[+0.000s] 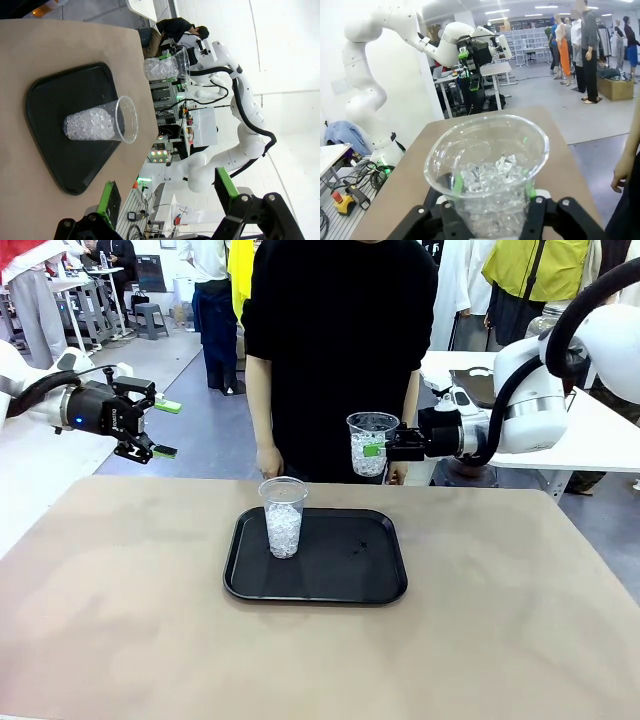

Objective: Pour the drink into the iced cup.
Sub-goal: Open the gripper to release the iced cup you were holding.

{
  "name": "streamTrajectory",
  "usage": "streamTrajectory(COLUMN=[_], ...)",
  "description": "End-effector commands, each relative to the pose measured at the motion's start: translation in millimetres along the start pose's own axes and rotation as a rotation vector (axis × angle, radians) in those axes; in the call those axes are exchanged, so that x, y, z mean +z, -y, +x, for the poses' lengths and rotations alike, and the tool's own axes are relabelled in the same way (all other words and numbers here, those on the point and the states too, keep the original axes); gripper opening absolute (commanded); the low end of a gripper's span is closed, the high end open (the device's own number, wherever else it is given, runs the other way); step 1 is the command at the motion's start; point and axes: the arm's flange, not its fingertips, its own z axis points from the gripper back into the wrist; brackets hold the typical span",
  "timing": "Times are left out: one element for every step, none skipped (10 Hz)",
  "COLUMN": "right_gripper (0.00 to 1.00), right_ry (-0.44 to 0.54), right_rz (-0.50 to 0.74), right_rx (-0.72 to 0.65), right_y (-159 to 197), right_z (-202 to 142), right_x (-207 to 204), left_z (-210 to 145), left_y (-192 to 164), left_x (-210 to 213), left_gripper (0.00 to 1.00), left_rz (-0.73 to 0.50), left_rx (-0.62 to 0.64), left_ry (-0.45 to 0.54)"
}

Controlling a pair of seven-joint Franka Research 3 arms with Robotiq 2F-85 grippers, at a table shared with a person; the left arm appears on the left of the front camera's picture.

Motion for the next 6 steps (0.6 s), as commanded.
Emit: streamTrajectory(right_gripper=[0.54,0.54,0.54,0.54,0.54,0.54], right_ry=[-0.005,-0.005,-0.005,-0.005,-0.005,-0.005], right_rz=[0.004,0.004,0.004,0.004,0.004,0.004], right_rx=[0.002,0.002,0.002,0.002,0.002,0.002], right_y=[-1.4,-1.4,-1.4,-1.4,-1.4,-1.4], right_z=[2.5,2.5,2.5,2.5,2.5,2.5], right_x=[-3.7,-3.7,-3.7,-3.7,-3.7,-3.7], left_z=[0.2,0.2,0.2,0.2,0.2,0.2], left_y=[1.9,1.9,1.9,1.9,1.9,1.9], left_x=[0.8,0.8,0.8,0.8,0.8,0.8], left_gripper=[1.0,1.0,1.0,1.0,1.0,1.0], left_rz=[0.002,0.002,0.002,0.002,0.002,0.002], left_rx=[0.003,0.003,0.003,0.003,0.003,0.003], left_ry=[0.004,0.004,0.004,0.004,0.004,0.004])
